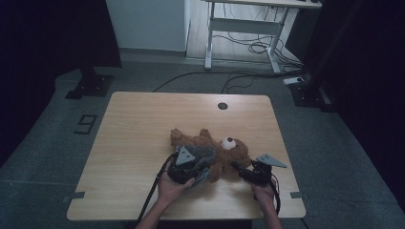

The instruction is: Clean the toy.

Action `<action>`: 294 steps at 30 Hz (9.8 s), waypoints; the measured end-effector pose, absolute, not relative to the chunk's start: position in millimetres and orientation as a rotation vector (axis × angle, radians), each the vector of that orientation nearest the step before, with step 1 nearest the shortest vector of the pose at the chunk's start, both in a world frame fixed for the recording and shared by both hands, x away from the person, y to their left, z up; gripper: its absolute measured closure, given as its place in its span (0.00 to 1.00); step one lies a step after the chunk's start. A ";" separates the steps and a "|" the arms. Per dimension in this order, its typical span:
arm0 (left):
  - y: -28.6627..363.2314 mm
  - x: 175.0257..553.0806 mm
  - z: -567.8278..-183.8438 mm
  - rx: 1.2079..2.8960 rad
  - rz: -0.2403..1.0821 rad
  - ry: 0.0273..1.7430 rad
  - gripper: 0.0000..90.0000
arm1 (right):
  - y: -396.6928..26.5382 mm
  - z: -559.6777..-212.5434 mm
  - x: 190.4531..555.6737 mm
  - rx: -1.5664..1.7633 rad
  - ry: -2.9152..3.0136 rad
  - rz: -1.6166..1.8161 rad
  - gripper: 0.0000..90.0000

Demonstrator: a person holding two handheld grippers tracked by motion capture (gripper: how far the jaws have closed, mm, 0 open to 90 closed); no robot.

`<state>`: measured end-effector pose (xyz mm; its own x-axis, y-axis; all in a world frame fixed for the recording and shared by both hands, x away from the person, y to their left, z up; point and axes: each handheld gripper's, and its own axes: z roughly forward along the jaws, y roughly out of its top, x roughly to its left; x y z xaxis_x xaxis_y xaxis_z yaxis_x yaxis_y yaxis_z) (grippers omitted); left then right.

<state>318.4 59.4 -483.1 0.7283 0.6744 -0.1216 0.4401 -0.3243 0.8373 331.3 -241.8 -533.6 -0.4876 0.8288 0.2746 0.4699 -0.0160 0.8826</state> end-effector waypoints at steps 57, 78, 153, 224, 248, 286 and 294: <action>-8.7 336.6 -466.8 2.062 0.278 0.756 0.87 | -229.8 -536.9 337.3 1.325 1.960 1.554 0.49; 70.6 316.8 -490.7 1.988 0.342 0.845 0.87 | -234.1 -538.1 338.2 1.322 1.973 1.559 0.49; -18.1 346.1 -484.4 2.136 0.181 0.783 0.86 | -253.5 -537.4 336.6 1.293 1.974 1.584 0.65; -2.2 344.4 -447.7 1.980 0.297 0.792 0.87 | -263.9 -531.4 335.5 1.301 1.979 1.690 0.84; -15.4 339.8 -498.0 2.162 0.205 0.787 0.87 | -264.5 -533.7 335.4 1.323 1.979 1.676 0.85; -23.9 371.6 -465.1 2.120 0.236 0.770 0.88 | -267.1 -543.9 334.2 1.327 2.002 1.654 0.86; 15.0 374.1 -462.4 2.098 0.261 0.850 0.88 | -268.1 -544.0 333.2 1.341 2.002 1.653 0.86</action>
<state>374.1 15.0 -462.4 0.7489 0.6537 -0.1089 0.4794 -0.4209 0.7701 333.2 -268.1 -544.0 -0.5598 0.7444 0.3641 0.4983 -0.0487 0.8656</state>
